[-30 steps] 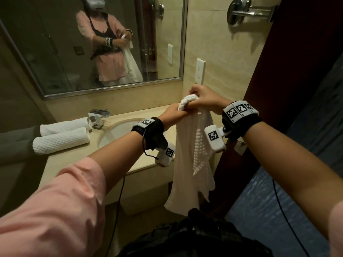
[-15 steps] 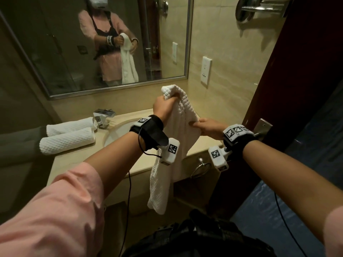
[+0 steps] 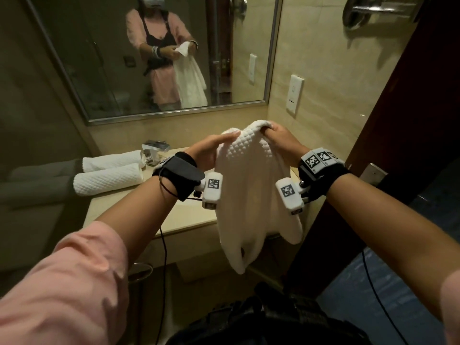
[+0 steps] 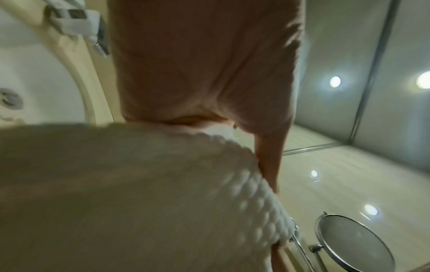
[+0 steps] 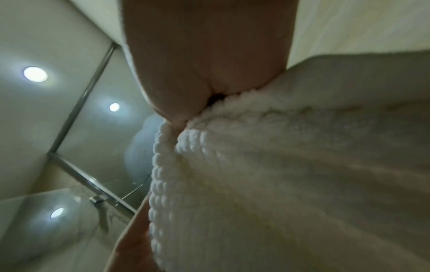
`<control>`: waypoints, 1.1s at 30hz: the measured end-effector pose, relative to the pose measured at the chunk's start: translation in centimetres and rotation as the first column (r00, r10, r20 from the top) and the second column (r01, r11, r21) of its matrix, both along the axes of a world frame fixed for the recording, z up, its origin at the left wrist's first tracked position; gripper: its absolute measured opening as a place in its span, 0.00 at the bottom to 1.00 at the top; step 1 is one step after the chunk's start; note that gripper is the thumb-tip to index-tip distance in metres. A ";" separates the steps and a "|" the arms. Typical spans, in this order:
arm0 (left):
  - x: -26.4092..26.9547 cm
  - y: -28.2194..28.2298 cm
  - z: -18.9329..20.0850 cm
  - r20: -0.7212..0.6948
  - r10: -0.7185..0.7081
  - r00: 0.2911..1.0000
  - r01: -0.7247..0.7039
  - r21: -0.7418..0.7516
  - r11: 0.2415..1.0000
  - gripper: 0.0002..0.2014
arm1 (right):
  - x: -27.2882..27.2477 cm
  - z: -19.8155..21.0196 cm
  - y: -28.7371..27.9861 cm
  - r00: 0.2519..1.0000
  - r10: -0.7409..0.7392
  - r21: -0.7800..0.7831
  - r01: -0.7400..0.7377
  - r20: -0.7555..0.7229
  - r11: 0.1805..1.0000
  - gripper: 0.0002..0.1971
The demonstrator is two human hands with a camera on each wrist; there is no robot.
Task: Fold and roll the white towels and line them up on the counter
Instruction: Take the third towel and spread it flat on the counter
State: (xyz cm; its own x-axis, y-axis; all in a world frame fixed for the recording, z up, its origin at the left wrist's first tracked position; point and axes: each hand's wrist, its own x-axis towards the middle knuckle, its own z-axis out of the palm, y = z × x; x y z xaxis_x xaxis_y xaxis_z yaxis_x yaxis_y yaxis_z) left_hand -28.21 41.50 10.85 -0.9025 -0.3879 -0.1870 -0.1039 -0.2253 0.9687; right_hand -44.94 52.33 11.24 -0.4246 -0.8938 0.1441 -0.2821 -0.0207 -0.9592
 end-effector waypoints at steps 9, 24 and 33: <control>-1.5 0.9 2.2 -0.136 0.021 0.991 -0.014 0.047 0.999 0.14 | -0.6 -0.3 3.2 0.973 0.174 0.095 -0.190 0.154 0.977 0.29; -1.9 2.6 4.9 -0.120 0.061 0.991 -0.053 0.070 0.996 0.17 | -2.1 -11.4 6.9 0.982 0.104 0.501 -0.170 0.157 0.849 0.51; 2.6 -0.4 4.2 -0.024 0.210 0.977 -0.204 0.146 0.968 0.13 | -2.8 -12.4 8.4 0.985 0.172 0.686 -0.137 0.017 0.715 0.17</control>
